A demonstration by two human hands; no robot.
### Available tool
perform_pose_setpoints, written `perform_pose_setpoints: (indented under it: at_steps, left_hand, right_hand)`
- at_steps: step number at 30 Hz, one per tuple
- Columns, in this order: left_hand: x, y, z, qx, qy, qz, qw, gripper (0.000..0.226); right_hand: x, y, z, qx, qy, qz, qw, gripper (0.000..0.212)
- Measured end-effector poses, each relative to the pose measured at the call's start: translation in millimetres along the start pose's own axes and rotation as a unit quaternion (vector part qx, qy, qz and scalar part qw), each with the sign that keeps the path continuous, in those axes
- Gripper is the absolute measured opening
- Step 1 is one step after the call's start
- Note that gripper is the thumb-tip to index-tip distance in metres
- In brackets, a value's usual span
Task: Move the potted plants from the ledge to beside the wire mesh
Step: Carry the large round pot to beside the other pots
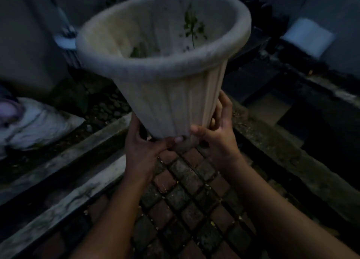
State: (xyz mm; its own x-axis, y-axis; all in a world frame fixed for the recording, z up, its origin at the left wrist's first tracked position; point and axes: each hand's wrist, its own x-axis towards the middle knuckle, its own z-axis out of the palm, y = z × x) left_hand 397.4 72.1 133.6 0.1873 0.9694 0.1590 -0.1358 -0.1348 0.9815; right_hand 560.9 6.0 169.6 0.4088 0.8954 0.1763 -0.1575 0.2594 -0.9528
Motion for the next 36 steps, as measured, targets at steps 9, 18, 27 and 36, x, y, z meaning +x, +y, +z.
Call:
perform_pose_setpoints:
  at_steps: [9, 18, 27, 36]
  left_hand:
    - [-9.2, 383.6, -16.9, 0.003, -0.041, -0.003, 0.999, 0.099]
    - [-58.7, 585.9, -14.4, -0.077, -0.216, 0.032, 0.973, 0.099]
    - [-202.0, 674.3, 100.5, -0.166, -0.388, 0.103, 0.9, 0.12]
    - [-427.7, 738.2, 207.4, -0.284, -0.588, 0.101, 0.751, 0.124]
  right_hand:
    - [-26.3, -351.8, 143.1, -0.001, 0.064, 0.019, 0.998, 0.086]
    - [-124.4, -547.4, 186.3, -0.061, 0.173, -0.097, 0.978, 0.084]
    - [-300.0, -667.2, 116.7, -0.171, 0.365, -0.238, 0.884, 0.078]
    - [-537.0, -761.8, 49.1, -0.219, 0.531, -0.314, 0.756, 0.079]
